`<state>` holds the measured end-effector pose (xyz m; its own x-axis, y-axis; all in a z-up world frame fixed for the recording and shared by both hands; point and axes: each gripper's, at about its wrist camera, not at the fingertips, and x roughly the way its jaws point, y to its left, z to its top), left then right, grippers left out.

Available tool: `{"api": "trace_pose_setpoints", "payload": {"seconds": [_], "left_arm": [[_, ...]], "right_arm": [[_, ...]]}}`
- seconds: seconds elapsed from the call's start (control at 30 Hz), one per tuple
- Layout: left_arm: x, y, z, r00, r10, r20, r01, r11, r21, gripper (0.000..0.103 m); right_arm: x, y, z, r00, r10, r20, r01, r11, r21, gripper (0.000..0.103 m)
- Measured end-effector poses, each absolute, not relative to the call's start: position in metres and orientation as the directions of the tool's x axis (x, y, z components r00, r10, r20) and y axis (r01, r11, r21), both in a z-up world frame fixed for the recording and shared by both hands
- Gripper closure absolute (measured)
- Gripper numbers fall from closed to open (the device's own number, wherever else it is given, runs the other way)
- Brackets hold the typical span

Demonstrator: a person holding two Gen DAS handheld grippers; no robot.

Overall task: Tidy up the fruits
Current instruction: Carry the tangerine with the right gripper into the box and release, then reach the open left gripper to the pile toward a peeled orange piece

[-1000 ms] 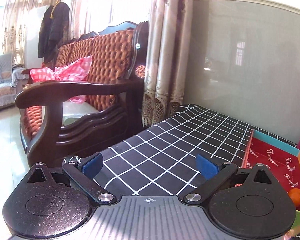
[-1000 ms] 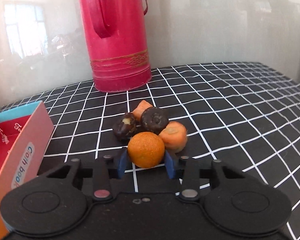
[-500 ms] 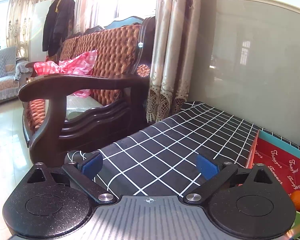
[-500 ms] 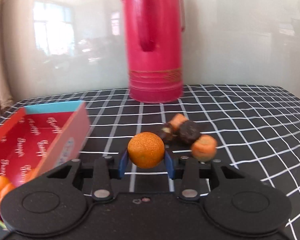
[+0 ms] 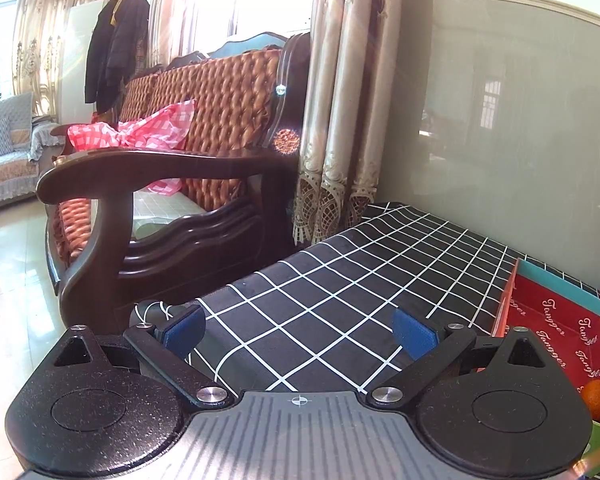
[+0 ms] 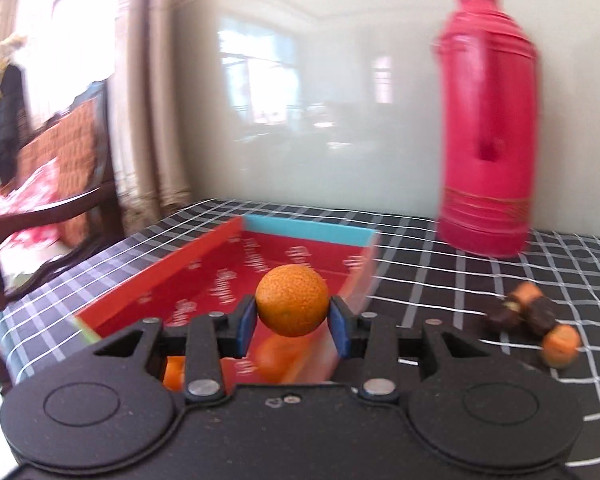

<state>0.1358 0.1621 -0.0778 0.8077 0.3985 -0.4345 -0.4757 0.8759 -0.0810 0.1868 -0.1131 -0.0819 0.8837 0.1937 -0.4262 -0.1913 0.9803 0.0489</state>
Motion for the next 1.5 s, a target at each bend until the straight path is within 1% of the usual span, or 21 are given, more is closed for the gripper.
{"api": "trace_pose_setpoints", "payload": {"seconds": [0.13, 0.17, 0.2, 0.23, 0.3, 0.37, 0.43, 0.47, 0.57, 0.67, 0.77, 0.87, 1.03, 1.27, 1.37, 1.43, 1.5], "left_arm": [[0.136, 0.162, -0.078, 0.807, 0.398, -0.437, -0.476, 0.875, -0.082, 0.004], [0.136, 0.162, -0.078, 0.807, 0.396, -0.438, -0.475, 0.876, -0.083, 0.004], [0.136, 0.162, -0.078, 0.807, 0.396, -0.439, -0.474, 0.876, -0.082, 0.004], [0.136, 0.162, -0.078, 0.807, 0.395, -0.439, -0.474, 0.877, -0.081, 0.004], [0.136, 0.162, -0.078, 0.808, 0.392, -0.439, -0.471, 0.878, -0.083, 0.004], [0.137, 0.161, -0.077, 0.810, 0.388, -0.441, -0.467, 0.880, -0.083, 0.004], [0.138, 0.160, -0.078, 0.811, 0.381, -0.443, -0.461, 0.884, -0.084, 0.004], [0.138, 0.158, -0.078, 0.812, 0.379, -0.444, -0.458, 0.885, -0.083, 0.004], [0.140, 0.153, -0.077, 0.817, 0.369, -0.444, -0.447, 0.891, -0.081, 0.004], [0.141, 0.144, -0.077, 0.824, 0.355, -0.442, -0.428, 0.900, -0.076, 0.004], [0.142, 0.132, -0.076, 0.838, 0.336, -0.430, -0.401, 0.914, -0.068, 0.004], [0.144, 0.113, -0.074, 0.857, 0.303, -0.416, -0.357, 0.932, -0.057, 0.004], [0.151, 0.068, -0.073, 0.891, 0.206, -0.404, -0.237, 0.971, -0.027, 0.004], [0.161, -0.030, -0.070, 0.909, 0.000, -0.417, 0.012, 1.000, 0.026, 0.004], [0.165, -0.076, -0.070, 0.895, -0.082, -0.438, 0.096, 0.995, 0.008, 0.004], [0.167, -0.110, -0.072, 0.885, -0.126, -0.449, 0.142, 0.990, 0.002, 0.004], [0.167, -0.144, -0.075, 0.875, -0.161, -0.456, 0.184, 0.983, 0.008, 0.004]], "right_arm": [[0.186, -0.095, -0.086, 0.876, 0.195, -0.441, -0.225, 0.974, -0.016, 0.071], [0.184, -0.093, -0.086, 0.879, 0.186, -0.439, -0.222, 0.975, -0.032, 0.064], [0.183, -0.092, -0.085, 0.884, 0.182, -0.430, -0.220, 0.975, -0.038, 0.055], [0.179, -0.094, -0.083, 0.895, 0.177, -0.410, -0.210, 0.977, -0.037, 0.051], [0.170, -0.101, -0.076, 0.924, 0.150, -0.353, -0.170, 0.985, -0.027, 0.034], [0.165, -0.110, -0.072, 0.944, 0.103, -0.314, -0.117, 0.993, -0.026, 0.028], [0.163, -0.118, -0.070, 0.953, 0.051, -0.297, -0.063, 0.998, -0.030, 0.025], [0.162, -0.122, -0.069, 0.955, 0.023, -0.294, -0.035, 0.999, -0.034, 0.023], [0.160, -0.133, -0.068, 0.954, -0.075, -0.291, 0.060, 0.996, -0.058, 0.013], [0.158, -0.153, -0.067, 0.938, -0.168, -0.304, 0.153, 0.986, -0.070, 0.006], [0.154, -0.175, -0.066, 0.911, -0.260, -0.319, 0.249, 0.966, -0.073, 0.006], [0.151, -0.198, -0.067, 0.854, -0.391, -0.342, 0.379, 0.920, -0.105, 0.006], [0.141, -0.239, -0.068, 0.751, -0.539, -0.382, 0.533, 0.836, -0.133, 0.006], [0.107, -0.287, -0.069, 0.576, -0.753, -0.317, 0.730, 0.649, -0.214, 0.006], [0.093, -0.300, -0.071, 0.487, -0.833, -0.262, 0.791, 0.548, -0.271, 0.006], [0.082, -0.307, -0.070, 0.438, -0.872, -0.220, 0.822, 0.487, -0.295, 0.006], [0.071, -0.316, -0.068, 0.435, -0.874, -0.215, 0.832, 0.481, -0.275, 0.006]]}}
